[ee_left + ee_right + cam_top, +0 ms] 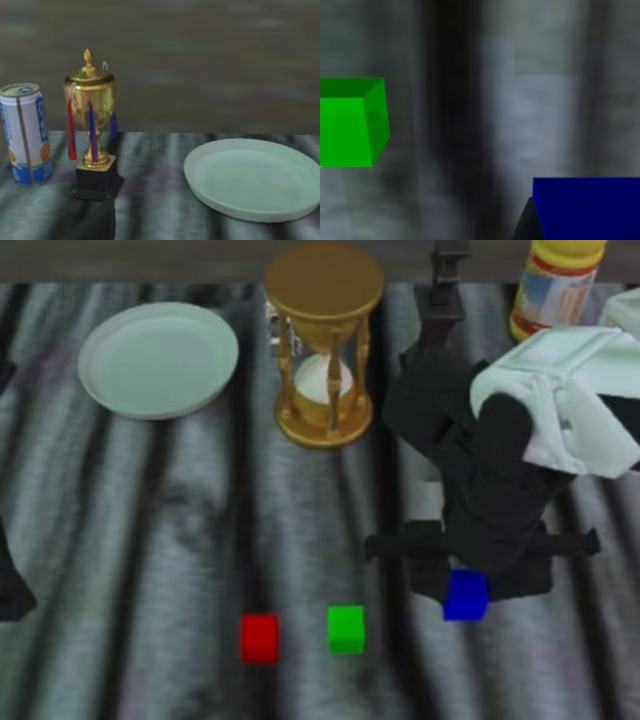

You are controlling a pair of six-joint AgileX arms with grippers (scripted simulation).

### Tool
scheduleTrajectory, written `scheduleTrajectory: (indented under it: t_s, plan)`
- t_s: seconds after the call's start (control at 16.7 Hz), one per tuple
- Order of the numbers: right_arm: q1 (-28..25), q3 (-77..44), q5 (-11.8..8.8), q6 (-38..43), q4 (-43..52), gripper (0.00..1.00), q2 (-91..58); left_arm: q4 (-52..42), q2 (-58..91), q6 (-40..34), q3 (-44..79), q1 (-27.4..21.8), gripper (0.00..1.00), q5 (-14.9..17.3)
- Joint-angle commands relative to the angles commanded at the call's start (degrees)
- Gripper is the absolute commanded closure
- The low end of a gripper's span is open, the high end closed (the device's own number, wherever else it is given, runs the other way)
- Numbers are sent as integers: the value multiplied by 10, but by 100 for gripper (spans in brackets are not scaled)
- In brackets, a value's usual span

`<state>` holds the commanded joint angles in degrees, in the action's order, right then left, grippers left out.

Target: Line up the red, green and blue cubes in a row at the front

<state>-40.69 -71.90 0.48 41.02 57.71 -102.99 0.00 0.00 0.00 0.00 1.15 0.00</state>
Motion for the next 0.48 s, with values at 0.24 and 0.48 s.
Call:
scheduleTrajectory:
  t_s: [0.24, 0.48]
  plan:
    - [-2, 53, 0, 2, -90, 100, -31, 0, 0, 0, 0, 0, 0, 0]
    - [-5, 80, 1, 3, -131, 100, -49, 0, 0, 0, 0, 0, 0, 0]
